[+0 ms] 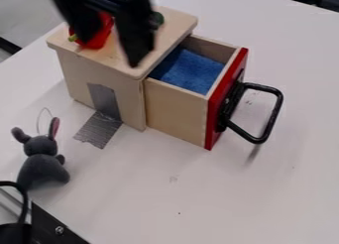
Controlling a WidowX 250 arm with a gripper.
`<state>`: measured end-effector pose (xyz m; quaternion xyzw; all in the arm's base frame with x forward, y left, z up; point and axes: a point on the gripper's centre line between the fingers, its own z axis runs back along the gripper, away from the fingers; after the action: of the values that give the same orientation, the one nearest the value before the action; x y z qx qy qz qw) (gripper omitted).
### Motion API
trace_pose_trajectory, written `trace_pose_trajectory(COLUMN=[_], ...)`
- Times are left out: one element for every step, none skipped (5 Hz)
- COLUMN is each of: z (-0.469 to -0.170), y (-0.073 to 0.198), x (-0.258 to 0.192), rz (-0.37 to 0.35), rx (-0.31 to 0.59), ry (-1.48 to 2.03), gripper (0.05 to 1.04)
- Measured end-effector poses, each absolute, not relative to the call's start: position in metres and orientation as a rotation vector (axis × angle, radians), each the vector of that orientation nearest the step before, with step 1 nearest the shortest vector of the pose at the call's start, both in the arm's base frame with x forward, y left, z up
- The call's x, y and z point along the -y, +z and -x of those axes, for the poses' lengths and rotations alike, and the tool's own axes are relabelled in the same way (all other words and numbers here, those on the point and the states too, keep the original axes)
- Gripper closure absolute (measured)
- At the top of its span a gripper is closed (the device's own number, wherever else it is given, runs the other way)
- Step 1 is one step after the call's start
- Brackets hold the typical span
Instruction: Close the draw
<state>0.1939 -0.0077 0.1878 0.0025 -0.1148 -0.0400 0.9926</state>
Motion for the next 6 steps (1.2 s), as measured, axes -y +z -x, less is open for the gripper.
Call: trace_pose_trajectory(z=[-0.218, -0.250, -0.278, -0.299, -0.314, -0.321], y=[0.170, 0.146, 0.127, 0.109, 0.092, 0.069], x=[0.030, 0.058, 0.084, 0.108, 0.123, 0.126], rz=[-0.009, -0.037, -0.040, -0.022, -0.012, -0.016], rx=[0.203, 0.191, 0.195, 0.201, 0.206, 0.199], ry=[-0.096, -0.102, -0.115, -0.118, -0.111, -0.096], gripper=[0.086, 0.086, 0.086, 0.086, 0.086, 0.086])
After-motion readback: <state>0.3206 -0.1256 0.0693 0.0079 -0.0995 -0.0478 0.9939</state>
